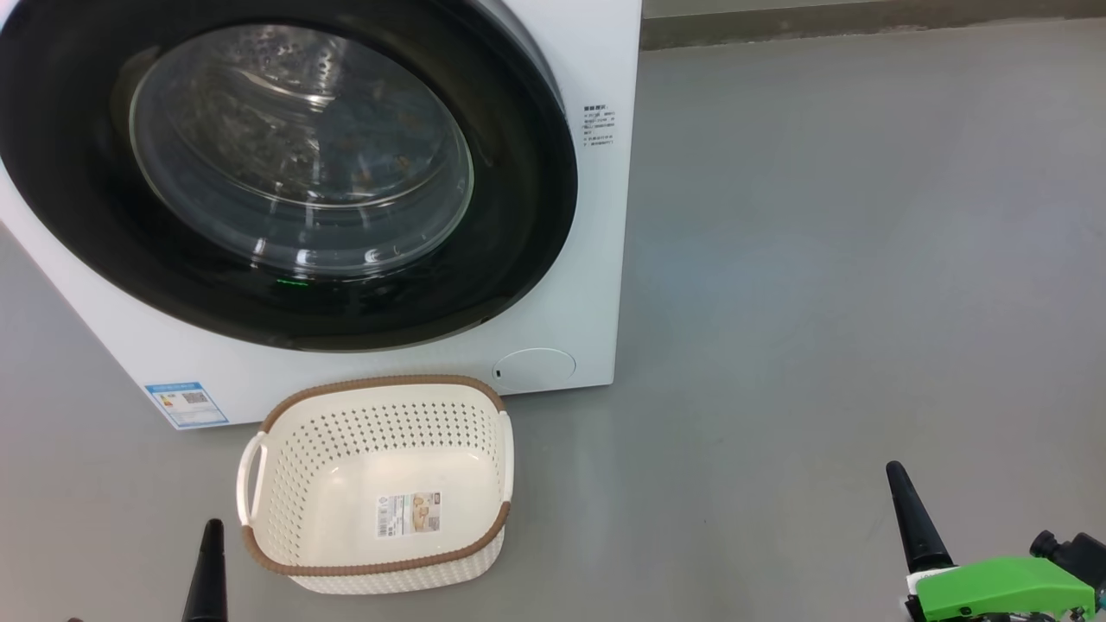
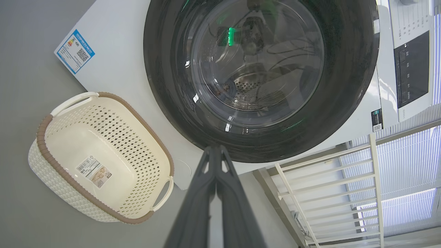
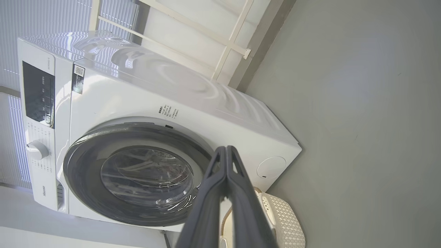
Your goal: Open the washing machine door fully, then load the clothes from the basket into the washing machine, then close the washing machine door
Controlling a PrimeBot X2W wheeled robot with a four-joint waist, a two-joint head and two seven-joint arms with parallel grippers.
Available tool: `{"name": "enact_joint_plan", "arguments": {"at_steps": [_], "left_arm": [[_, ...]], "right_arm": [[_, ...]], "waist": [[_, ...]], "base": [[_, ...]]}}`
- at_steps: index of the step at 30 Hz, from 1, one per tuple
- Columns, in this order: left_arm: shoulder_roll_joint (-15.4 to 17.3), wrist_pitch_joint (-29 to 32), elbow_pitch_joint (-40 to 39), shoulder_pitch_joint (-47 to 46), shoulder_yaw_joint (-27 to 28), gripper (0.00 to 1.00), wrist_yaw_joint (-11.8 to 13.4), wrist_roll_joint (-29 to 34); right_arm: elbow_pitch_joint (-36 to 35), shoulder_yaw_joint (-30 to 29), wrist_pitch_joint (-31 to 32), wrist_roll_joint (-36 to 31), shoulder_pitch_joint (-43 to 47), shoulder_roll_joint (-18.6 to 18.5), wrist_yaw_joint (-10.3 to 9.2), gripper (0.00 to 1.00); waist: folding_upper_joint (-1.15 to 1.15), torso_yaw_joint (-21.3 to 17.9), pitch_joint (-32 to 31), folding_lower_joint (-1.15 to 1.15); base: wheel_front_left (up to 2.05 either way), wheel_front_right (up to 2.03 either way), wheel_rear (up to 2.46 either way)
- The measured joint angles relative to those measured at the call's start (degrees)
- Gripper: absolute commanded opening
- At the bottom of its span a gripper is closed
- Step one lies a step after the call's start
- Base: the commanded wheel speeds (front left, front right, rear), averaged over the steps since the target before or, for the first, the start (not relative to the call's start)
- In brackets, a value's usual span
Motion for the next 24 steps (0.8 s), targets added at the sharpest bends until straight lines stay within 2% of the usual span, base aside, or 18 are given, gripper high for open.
{"name": "enact_joint_plan", "arguments": {"at_steps": [24], "left_arm": [[0.0, 3.7, 1.2, -2.5, 0.5, 0.00, 0.0, -14.4]], "right_arm": [[0.0, -1.4, 3.7, 14.7, -0.3, 0.0, -0.07, 0.00]], "waist": [[0.00, -0.2, 0.0, 0.00]], "base": [[0.00, 0.00, 0.00]]}}
